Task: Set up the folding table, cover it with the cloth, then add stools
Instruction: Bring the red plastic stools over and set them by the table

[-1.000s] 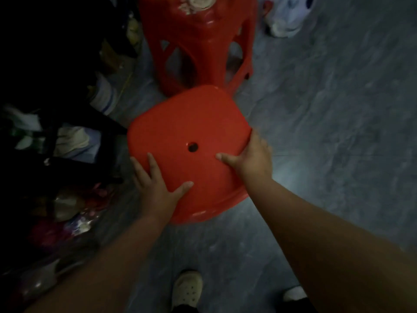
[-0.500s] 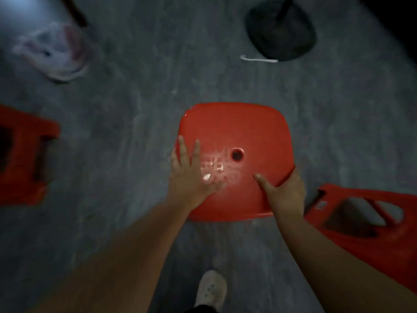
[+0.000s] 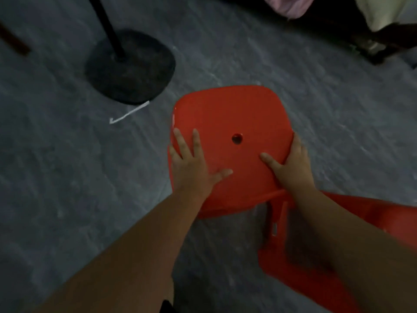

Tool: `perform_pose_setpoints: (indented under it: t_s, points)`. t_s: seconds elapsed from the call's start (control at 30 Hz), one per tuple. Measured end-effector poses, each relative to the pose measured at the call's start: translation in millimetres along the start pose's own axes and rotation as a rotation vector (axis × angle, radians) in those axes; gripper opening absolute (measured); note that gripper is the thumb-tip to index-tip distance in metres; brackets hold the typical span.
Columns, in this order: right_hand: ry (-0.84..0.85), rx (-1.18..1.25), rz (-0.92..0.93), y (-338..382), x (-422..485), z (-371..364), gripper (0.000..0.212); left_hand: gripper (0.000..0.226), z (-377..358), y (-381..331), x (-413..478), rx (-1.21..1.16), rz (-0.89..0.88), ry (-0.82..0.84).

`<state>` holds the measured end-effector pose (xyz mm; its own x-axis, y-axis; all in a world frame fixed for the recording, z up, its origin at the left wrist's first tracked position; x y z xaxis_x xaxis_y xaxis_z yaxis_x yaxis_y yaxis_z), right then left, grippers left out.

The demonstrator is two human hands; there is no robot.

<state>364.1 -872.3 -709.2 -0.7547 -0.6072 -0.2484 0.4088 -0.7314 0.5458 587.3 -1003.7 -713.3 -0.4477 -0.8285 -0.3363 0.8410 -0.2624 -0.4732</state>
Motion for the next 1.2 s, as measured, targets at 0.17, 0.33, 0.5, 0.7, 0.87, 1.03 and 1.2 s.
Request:
perform_pose_setpoints:
  t_s: [0.17, 0.33, 0.5, 0.7, 0.87, 1.03, 1.2]
  points:
    - [-0.075, 0.025, -0.129, -23.2, 67.3, 37.8, 0.109, 0.123, -8.6, -70.3, 72.9, 0.057, -0.062, 0.079]
    - [-0.187, 0.069, -0.303, -77.1, 140.2, 96.6, 0.109, 0.129, -38.0, -182.3, 156.8, 0.14, -0.158, 0.194]
    - [-0.296, 0.149, -0.477, -144.6, 209.8, 168.2, 0.109, 0.124, -87.8, -325.7, 236.9, 0.266, -0.351, 0.286]
    - [-0.532, 0.236, -0.744, -253.9, 227.5, 245.4, 0.107, 0.126, -180.8, -498.5, 276.2, 0.374, -0.649, 0.397]
    - [-0.704, 0.323, -0.913, -326.5, 221.5, 293.6, 0.103, 0.127, -252.7, -610.8, 269.2, 0.456, -0.877, 0.521]
    - [-0.845, 0.351, -1.098, -397.9, 191.4, 332.6, 0.103, 0.125, -334.3, -713.7, 225.2, 0.53, -1.106, 0.67]
    - [-0.966, 0.372, -1.227, -457.4, 176.2, 370.8, 0.105, 0.123, -401.0, -798.6, 186.4, 0.62, -1.228, 0.741]
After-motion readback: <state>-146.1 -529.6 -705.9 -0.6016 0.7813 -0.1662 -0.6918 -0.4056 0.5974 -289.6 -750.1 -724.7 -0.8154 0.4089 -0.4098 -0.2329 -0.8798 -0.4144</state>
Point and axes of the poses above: each hand's wrist, its own x-axis towards the middle knuckle, its own z-axis out of the back of the hand, y = z × x, the point moved 10 cm from there along x, towards the middle knuckle, and after that the axes turned 2 degrees about -x, right-handed, at the moved point
